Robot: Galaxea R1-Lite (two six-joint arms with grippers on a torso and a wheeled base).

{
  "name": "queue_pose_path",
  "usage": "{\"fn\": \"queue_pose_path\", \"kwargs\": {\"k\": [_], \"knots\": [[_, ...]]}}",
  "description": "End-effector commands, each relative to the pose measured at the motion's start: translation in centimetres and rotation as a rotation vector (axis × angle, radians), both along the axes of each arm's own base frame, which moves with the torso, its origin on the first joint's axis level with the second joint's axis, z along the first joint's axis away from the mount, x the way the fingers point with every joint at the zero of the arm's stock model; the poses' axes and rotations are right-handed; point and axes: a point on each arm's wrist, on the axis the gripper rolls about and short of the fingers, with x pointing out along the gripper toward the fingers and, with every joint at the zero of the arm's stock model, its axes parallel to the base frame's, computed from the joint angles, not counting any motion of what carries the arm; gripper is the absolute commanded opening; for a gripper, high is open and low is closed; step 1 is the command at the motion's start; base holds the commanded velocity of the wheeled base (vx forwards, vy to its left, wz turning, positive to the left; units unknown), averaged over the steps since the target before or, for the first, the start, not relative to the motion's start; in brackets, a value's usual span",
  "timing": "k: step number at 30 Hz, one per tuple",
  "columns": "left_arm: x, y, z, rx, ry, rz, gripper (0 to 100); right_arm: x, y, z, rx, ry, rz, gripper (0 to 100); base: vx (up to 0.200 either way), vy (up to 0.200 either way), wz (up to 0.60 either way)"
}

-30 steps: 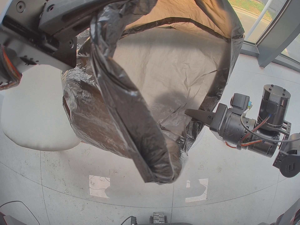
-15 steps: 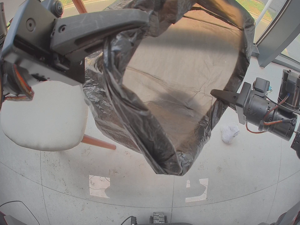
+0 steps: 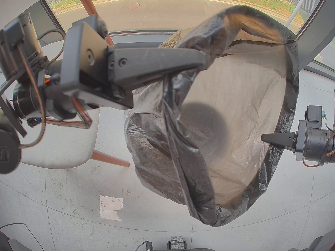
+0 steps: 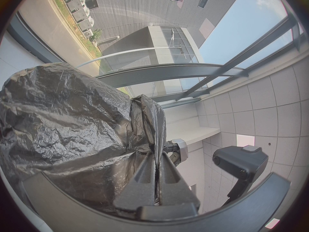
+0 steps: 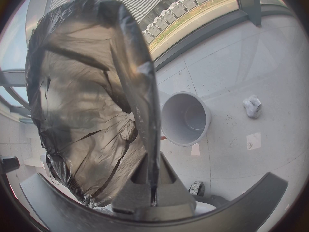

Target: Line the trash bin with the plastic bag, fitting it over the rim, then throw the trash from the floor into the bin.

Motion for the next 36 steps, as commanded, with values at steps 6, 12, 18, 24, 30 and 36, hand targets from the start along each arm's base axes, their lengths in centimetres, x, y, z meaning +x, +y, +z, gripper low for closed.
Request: {"fn": "queue_pose_path", "kwargs": {"k": [6,12,18,24,30,36], "knots": [[3.1,-2.4,-5.9,0.074,0.101,-0.005,0,0.0,-1.5,0.5,-0.052,-0.069,-0.041,0,0.000,0.000,0.00],[3.3,-2.9,-6.8,0.064,0.087,-0.014,0,0.2,-2.7,0.7,-0.115,-0.133,-0.068,0,0.000,0.000,0.00],[4.1,-3.5,-8.6,0.064,0.085,-0.011,0,-0.3,-2.9,0.2,-0.136,-0.137,-0.061,0,0.000,0.000,0.00],[4.7,-2.1,-11.2,0.107,0.120,0.044,0,-0.3,-3.0,-0.7,-0.163,-0.120,-0.053,0,0.000,0.000,0.00],[4.9,-1.8,-12.9,0.136,0.083,0.108,0,-0.3,-2.8,-2.3,-0.184,-0.062,-0.035,0,0.000,0.000,0.00],[5.3,-1.9,-13.4,0.138,0.099,0.212,0,0.2,-1.7,-4.1,-0.208,0.012,0.024,0,0.000,0.000,0.00]]}}
